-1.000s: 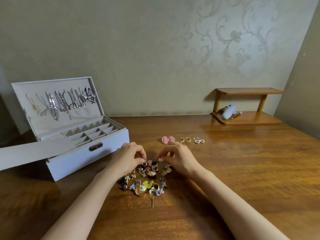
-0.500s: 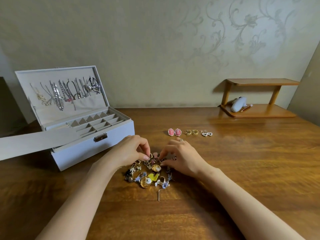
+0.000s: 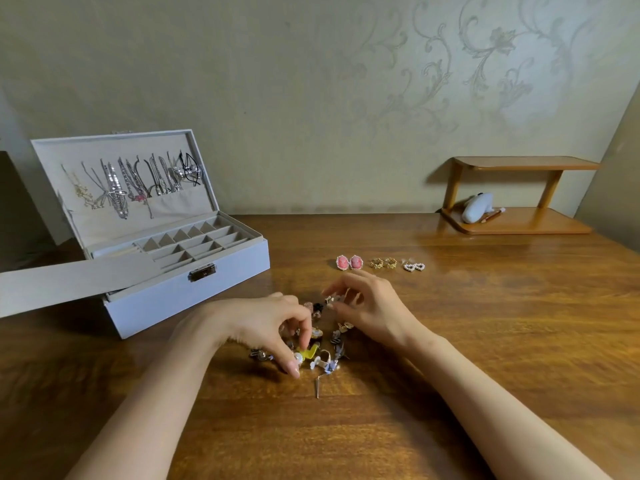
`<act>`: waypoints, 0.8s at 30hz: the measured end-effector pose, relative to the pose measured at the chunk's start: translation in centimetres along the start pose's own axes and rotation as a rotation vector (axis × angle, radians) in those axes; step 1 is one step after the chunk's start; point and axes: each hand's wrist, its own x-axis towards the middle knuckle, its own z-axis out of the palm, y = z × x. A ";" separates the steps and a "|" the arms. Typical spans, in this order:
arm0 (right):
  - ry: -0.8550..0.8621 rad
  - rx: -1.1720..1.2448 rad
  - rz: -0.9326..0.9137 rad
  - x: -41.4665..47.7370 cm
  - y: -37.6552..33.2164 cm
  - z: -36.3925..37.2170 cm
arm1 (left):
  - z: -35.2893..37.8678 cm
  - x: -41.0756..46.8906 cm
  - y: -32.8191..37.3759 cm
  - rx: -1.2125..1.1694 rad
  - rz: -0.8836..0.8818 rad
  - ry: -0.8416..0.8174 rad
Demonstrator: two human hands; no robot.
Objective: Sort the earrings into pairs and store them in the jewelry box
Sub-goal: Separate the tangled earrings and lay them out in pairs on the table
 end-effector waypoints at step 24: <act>0.089 0.048 0.050 0.1 0.3 -0.4 | 1.3 1.3 1.7 0.061 0.134 0.163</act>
